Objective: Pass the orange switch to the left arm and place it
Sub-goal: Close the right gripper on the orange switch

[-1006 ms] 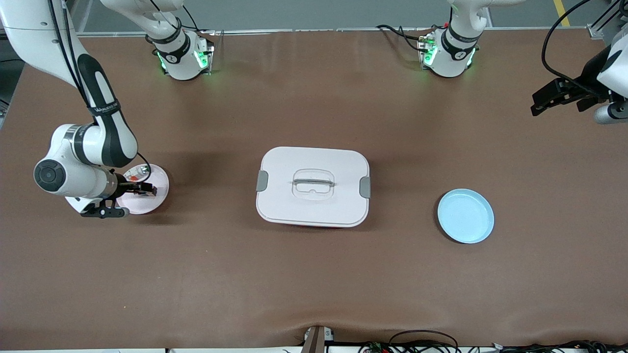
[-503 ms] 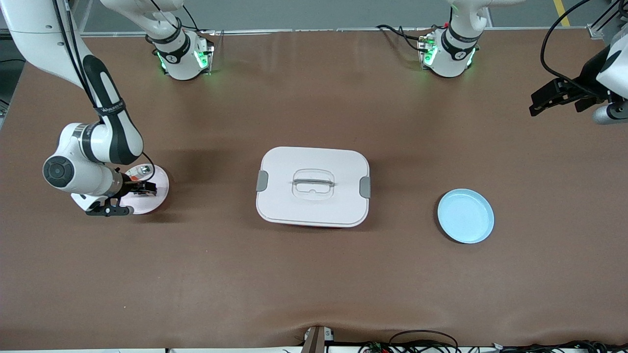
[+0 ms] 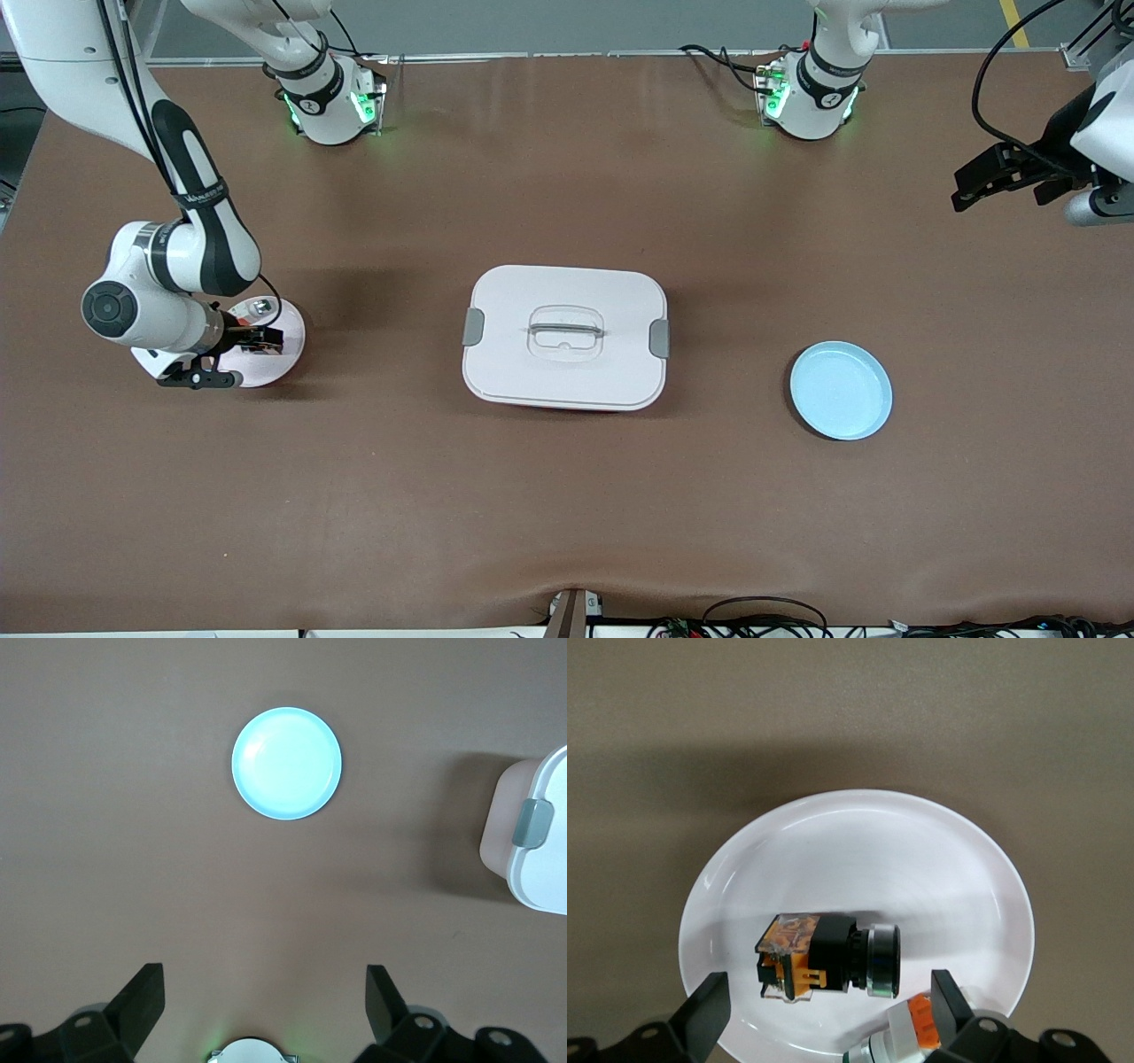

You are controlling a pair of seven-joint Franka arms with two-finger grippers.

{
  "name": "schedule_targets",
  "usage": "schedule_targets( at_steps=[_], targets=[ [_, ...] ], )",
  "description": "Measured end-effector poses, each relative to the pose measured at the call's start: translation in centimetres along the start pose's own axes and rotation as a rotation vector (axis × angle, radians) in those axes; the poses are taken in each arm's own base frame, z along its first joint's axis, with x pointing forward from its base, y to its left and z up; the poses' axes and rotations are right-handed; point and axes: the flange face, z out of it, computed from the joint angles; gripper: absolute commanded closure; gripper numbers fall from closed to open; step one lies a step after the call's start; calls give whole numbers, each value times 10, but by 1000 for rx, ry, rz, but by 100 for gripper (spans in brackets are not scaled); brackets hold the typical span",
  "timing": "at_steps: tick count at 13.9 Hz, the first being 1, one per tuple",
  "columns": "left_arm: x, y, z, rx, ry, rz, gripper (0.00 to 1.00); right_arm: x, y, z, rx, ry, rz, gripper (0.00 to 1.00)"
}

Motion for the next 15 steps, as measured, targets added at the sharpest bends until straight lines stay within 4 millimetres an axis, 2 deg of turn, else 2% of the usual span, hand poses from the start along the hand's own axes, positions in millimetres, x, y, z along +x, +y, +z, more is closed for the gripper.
schedule_targets(
  at_steps=[5,10,15],
  targets=[
    [5,6,3,-28,-2,8,0,0,0,2,-11,13,5,0],
    [5,12,4,-59,-8,16,0,-1,-3,14,-44,16,-31,0],
    [1,47,9,-59,-20,74,0,-3,-9,24,-45,11,-38,0]
  ],
)
